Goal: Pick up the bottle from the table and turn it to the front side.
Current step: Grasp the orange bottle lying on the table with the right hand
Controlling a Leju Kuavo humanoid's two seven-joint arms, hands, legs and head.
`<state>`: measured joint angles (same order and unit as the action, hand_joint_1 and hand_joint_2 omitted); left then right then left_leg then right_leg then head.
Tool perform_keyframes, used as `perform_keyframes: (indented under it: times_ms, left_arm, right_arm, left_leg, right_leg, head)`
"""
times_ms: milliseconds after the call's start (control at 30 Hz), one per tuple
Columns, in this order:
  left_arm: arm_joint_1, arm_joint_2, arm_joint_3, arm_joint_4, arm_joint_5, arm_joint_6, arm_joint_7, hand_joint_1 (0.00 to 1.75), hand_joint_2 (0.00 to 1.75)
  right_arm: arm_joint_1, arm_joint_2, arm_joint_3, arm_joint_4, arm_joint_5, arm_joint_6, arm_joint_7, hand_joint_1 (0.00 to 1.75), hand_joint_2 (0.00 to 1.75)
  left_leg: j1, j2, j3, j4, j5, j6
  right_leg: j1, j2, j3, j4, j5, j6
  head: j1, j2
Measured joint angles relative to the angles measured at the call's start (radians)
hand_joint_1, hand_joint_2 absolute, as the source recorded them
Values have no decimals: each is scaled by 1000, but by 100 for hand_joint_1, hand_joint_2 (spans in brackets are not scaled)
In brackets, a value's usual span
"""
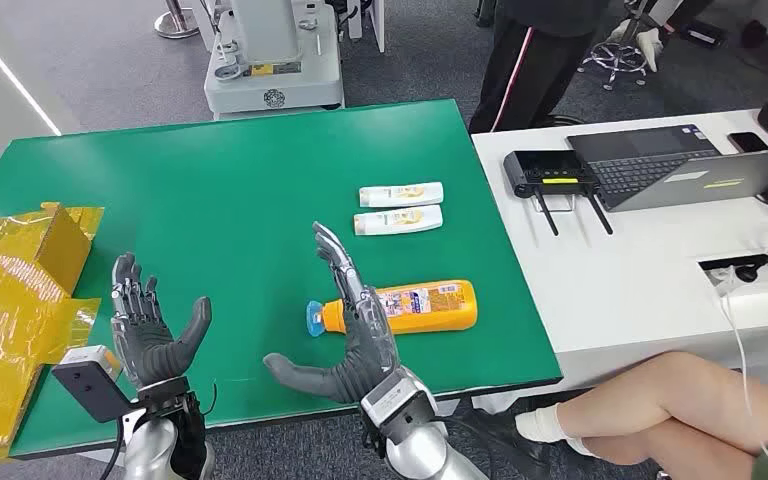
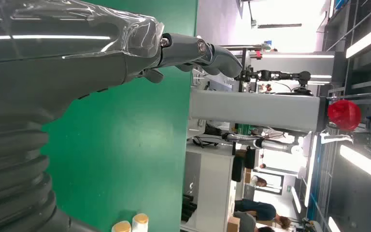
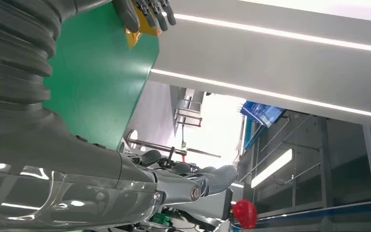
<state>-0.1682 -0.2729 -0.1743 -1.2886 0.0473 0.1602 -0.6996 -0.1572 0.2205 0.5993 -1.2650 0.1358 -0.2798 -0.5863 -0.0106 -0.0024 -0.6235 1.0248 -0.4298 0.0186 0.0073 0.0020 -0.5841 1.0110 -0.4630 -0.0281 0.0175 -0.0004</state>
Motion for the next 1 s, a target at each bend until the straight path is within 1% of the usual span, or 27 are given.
perform_keyframes:
  times_ms: [133,200,300,400,500,600,733,800,900,1000]
  left_arm:
    - [0,0,0,0,0,0,0,0,175]
    - [0,0,0,0,0,0,0,0,175]
    - [0,0,1,0,0,-1,0,0,175]
    - [2,0,9,0,-1,-8,0,0,175]
    - [4,1,19,-1,-1,-21,0,0,175]
    - [10,3,30,-1,3,-31,0,0,175]
    - [25,7,34,-10,8,-35,0,0,175]
    - [31,8,35,-12,8,-36,0,0,175]
    - [36,8,35,-17,12,-37,0,0,175]
    - [40,9,35,-23,20,-38,0,0,175]
  right_arm:
    - [0,0,0,0,32,-25,11,0,175]
    - [-1,-1,0,-2,96,-62,36,0,175]
    - [0,-11,-10,-26,281,-103,122,0,175]
    - [-5,-42,-43,-62,474,-67,232,0,175]
    - [-18,-107,-84,-80,608,-3,313,0,175]
    - [-35,-194,-119,-85,648,80,342,0,175]
    - [-85,-327,-148,-78,623,206,336,0,175]
    - [-123,-384,-154,-70,600,271,334,0,175]
    - [-215,-456,-147,-38,526,422,328,0,175]
    - [-344,-516,-122,19,445,546,320,0,175]
  left_leg:
    - [0,0,0,0,0,0]
    - [0,0,0,0,0,0]
    - [0,0,0,0,0,0]
    - [0,0,0,0,0,0]
    - [0,0,0,0,0,1]
    - [-1,-1,0,1,1,2]
    - [-2,-1,-1,1,1,3]
    - [-3,-1,-1,1,1,3]
    - [-3,-1,-1,1,2,4]
    - [-3,-1,-1,1,3,6]
  right_leg:
    - [0,0,0,0,0,0]
    - [0,0,0,0,0,0]
    - [0,0,0,0,0,0]
    - [0,0,0,0,0,0]
    - [0,0,0,0,0,1]
    - [-1,-1,1,-1,1,2]
    - [-2,-1,1,-1,2,3]
    - [-2,-1,1,-1,2,3]
    - [-2,-1,0,-1,3,3]
    - [-2,-1,0,0,4,4]
  head:
    - [0,0]
    - [0,0]
    - [0,0]
    - [0,0]
    - [0,0]
    - [0,0]
    - [0,0]
    - [0,0]
    - [0,0]
    - [0,0]
